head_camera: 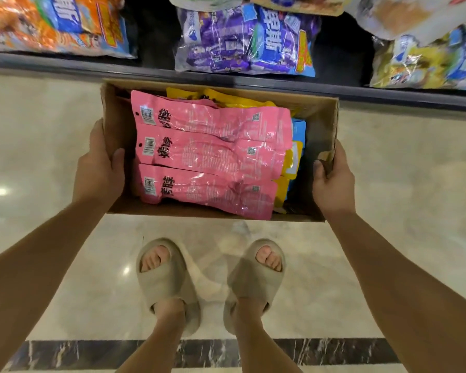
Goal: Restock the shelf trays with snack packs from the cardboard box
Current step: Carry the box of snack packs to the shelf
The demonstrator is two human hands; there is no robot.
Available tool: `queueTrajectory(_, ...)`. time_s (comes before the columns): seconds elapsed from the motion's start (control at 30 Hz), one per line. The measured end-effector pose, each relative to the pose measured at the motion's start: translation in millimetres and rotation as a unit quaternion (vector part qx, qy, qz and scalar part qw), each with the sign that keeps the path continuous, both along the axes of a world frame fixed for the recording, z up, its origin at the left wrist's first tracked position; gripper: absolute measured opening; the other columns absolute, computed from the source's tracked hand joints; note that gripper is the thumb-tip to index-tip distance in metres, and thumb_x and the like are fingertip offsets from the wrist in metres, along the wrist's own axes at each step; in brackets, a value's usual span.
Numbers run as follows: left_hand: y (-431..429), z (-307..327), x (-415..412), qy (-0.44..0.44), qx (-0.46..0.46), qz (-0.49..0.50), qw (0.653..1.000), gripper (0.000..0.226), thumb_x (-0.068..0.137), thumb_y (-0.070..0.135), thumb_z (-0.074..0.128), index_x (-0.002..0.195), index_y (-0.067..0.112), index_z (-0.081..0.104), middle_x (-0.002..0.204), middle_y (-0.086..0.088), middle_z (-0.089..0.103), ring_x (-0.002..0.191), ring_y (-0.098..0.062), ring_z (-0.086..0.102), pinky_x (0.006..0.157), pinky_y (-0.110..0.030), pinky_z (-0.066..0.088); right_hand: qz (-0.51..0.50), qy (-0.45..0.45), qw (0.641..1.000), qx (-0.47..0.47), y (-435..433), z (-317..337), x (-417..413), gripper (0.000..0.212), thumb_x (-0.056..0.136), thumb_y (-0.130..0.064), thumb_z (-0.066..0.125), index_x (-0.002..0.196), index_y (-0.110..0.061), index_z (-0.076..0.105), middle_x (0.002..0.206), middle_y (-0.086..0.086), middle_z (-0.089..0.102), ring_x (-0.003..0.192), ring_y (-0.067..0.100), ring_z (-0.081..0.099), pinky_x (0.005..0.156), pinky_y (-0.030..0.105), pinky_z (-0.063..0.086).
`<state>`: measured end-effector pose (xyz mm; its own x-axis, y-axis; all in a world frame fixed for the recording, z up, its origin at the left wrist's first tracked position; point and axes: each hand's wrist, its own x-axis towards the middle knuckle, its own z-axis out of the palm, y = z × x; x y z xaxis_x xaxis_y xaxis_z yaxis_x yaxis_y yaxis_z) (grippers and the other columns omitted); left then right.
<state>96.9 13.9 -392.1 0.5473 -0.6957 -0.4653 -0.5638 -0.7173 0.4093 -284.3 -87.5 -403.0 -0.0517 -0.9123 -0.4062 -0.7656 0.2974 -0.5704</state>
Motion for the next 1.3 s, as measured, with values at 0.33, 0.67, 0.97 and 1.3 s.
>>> queueTrajectory(0.33,33.7,81.8,5.8,0.022,-0.007,0.048,0.999,0.052,0.102,0.017,0.044,0.149,0.029,0.026,0.129,-0.012,0.062,0.11,-0.039,0.06,0.092,-0.051,0.05,0.03,-0.002,1.0,-0.001,10.9,82.9,9.1,0.051,0.103,-0.016,0.05,0.152,-0.022,0.037,0.134,0.001,0.063,0.121,0.025,0.059,0.097,0.024,0.042)
queueTrajectory(0.67,92.7,284.5,35.5,0.019,-0.037,0.088,0.995,0.048,0.099,0.015,0.049,0.141,0.033,0.036,0.119,-0.013,0.067,0.099,-0.042,0.064,0.084,-0.048,0.052,0.071,-0.031,0.997,-0.003,26.1,280.4,46.6,0.056,0.102,-0.017,0.051,0.153,-0.031,0.034,0.124,0.002,0.068,0.109,0.027,0.064,0.089,0.03,0.049)
queueTrajectory(0.97,125.1,484.0,79.6,0.002,-0.068,0.102,0.992,0.045,0.099,0.022,0.053,0.135,0.046,0.04,0.115,-0.007,0.07,0.094,-0.032,0.067,0.087,-0.043,0.053,0.114,-0.043,0.992,-0.026,24.1,475.4,93.5,0.055,0.101,-0.016,0.054,0.153,-0.027,0.038,0.131,0.004,0.066,0.118,0.029,0.062,0.086,0.026,0.041)
queueTrajectory(1.3,196.3,673.2,114.6,-0.048,-0.146,0.167,0.974,0.049,0.096,0.018,0.055,0.139,0.038,0.046,0.115,0.001,0.07,0.095,-0.02,0.061,0.08,-0.031,0.043,0.247,-0.07,0.965,-0.059,9.1,676.3,175.8,0.046,0.101,-0.014,0.053,0.144,-0.031,0.046,0.117,-0.001,0.065,0.104,0.022,0.059,0.08,0.034,0.044)
